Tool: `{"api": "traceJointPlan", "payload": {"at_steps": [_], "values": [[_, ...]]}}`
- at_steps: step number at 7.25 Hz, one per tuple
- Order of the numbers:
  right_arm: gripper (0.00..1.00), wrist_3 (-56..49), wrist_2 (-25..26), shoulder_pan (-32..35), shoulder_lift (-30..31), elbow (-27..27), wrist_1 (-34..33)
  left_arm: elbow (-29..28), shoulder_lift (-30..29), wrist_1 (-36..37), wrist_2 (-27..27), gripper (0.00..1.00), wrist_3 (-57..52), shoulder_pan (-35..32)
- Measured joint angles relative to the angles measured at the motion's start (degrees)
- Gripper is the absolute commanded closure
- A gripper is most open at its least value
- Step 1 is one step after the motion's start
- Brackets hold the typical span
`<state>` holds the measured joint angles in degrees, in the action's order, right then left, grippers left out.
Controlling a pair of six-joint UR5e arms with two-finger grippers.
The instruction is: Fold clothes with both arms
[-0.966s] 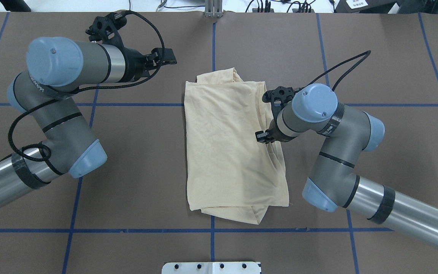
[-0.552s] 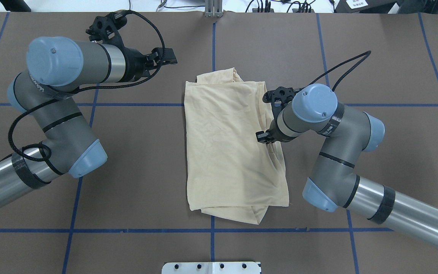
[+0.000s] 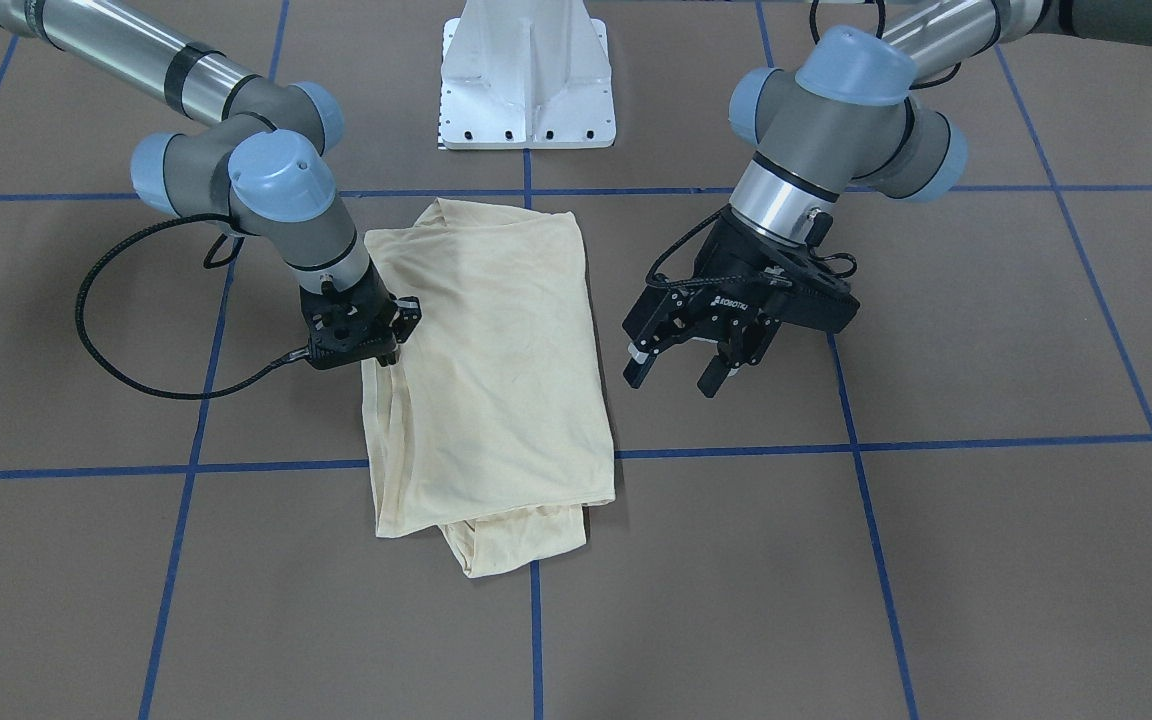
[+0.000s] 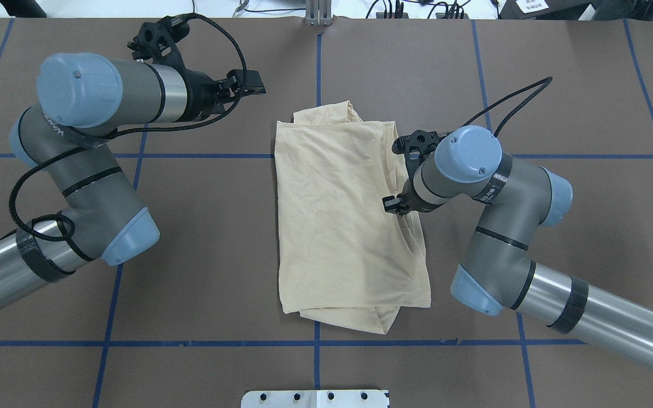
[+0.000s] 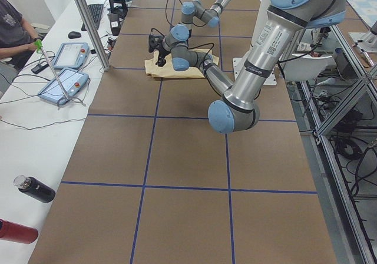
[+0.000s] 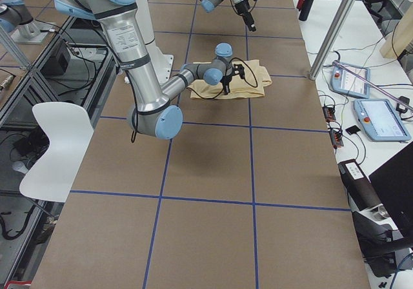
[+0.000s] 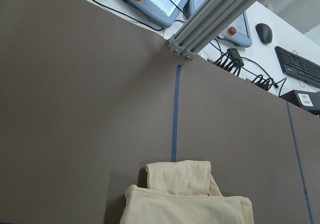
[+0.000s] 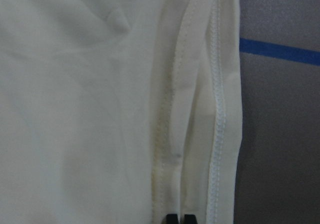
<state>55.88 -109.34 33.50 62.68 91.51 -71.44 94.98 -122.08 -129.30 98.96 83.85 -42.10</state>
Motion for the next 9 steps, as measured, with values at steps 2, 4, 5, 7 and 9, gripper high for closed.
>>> {"api": "traceJointPlan", "payload": {"at_steps": [2, 4, 5, 7, 9], "values": [[0.83, 0.0, 0.0, -0.1, -0.1, -0.2, 0.0, 0.1, 0.0, 0.0, 0.0, 0.0, -0.1, 0.0], [0.82, 0.0, 0.0, -0.2, -0.4, -0.7, 0.1, 0.1, 0.1, 0.0, 0.0, 0.0, -0.1, 0.0], [0.82, 0.0, 0.0, -0.2, -0.5, -0.8, 0.2, 0.1, 0.1, -0.1, 0.0, 0.0, -0.1, 0.0], [1.0, 0.0, 0.1, -0.2, -0.5, -0.9, 0.2, 0.1, 0.1, 0.0, 0.1, 0.0, -0.1, 0.0], [1.0, 0.1, 0.0, -0.3, -0.5, -0.9, 0.1, 0.3, 0.1, 0.0, 0.1, 0.0, -0.1, 0.0]]}}
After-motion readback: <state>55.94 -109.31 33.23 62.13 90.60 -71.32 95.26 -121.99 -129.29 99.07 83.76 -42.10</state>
